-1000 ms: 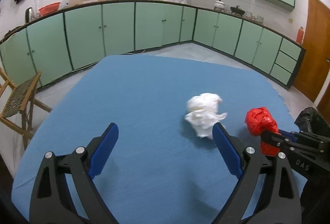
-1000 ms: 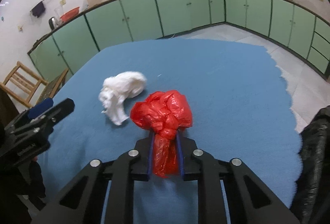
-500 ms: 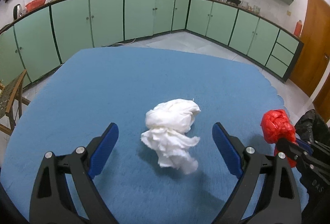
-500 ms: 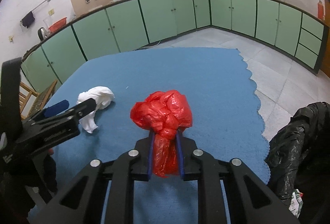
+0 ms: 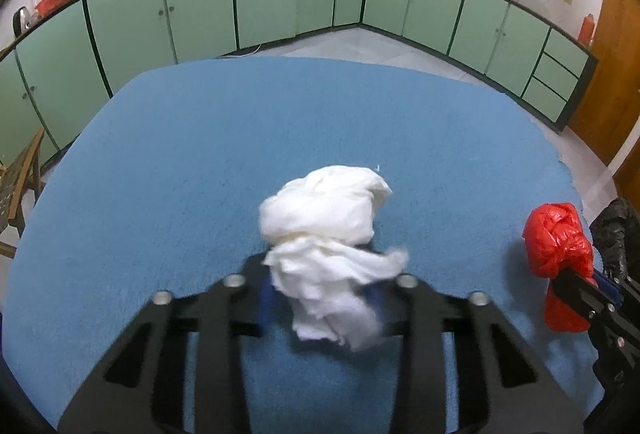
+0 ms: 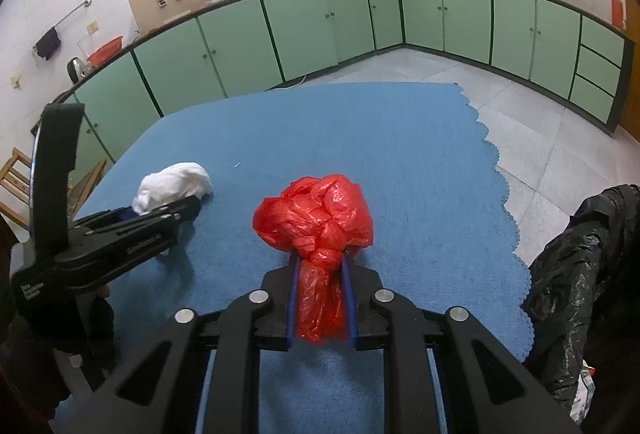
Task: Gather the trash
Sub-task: 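Carry the red bag and white tissue over the black bin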
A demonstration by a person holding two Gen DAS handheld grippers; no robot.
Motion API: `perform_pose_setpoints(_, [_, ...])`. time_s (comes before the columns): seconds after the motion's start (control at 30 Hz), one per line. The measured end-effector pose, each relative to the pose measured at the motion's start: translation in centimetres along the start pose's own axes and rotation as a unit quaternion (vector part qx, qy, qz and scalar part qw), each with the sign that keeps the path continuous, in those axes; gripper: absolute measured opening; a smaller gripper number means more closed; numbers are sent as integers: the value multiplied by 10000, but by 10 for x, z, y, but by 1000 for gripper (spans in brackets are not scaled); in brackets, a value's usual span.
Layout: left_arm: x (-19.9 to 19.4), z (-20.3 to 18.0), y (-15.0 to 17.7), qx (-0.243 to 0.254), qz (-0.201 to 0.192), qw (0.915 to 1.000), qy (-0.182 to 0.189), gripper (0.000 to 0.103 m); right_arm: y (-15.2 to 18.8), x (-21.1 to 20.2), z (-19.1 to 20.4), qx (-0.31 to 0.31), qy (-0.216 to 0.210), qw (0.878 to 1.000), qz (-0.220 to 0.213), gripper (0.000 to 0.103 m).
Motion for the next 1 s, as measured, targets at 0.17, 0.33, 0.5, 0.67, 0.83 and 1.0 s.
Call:
perform_pose_setpoints(0.17, [-23,-5,1,96,-385,9992,-49,19,-1,-9,2,4,36,10000,-68,18])
perform_pose_setpoints(0.33, [-55,-20,10,232,-631,9977,1,18,-1,-25,2,83,32,9998,-149,18])
perform_pose_setpoints(0.5, [-85,-30,21,252,-697,9972,103,18,-4,-49,-2,202,24,9993,-299,18])
perform_pose_setpoints(0.67, [-113,-45,26,310,-814,9960,210,18,-6,-80,-5,215,119,9987,-435,18])
perform_pose_setpoints(0.83, [-137,-61,32,337,-908,9947,332,18,-5,-111,-14,237,224,9979,-562,18])
perform_pose_setpoints(1.0, [-162,-88,39,476,-988,9927,507,18,-1,-140,-29,360,323,9966,-660,18])
Point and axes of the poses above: each gripper's, at about its wrist camera, not at the fingertips, and x roughly the way its jaws point, z to its left, y to its underside, the point moved 2 cm from there along x, roughly the way its jaws point, and after that the axes turned 3 degrees about y, right-handed, at the moved point
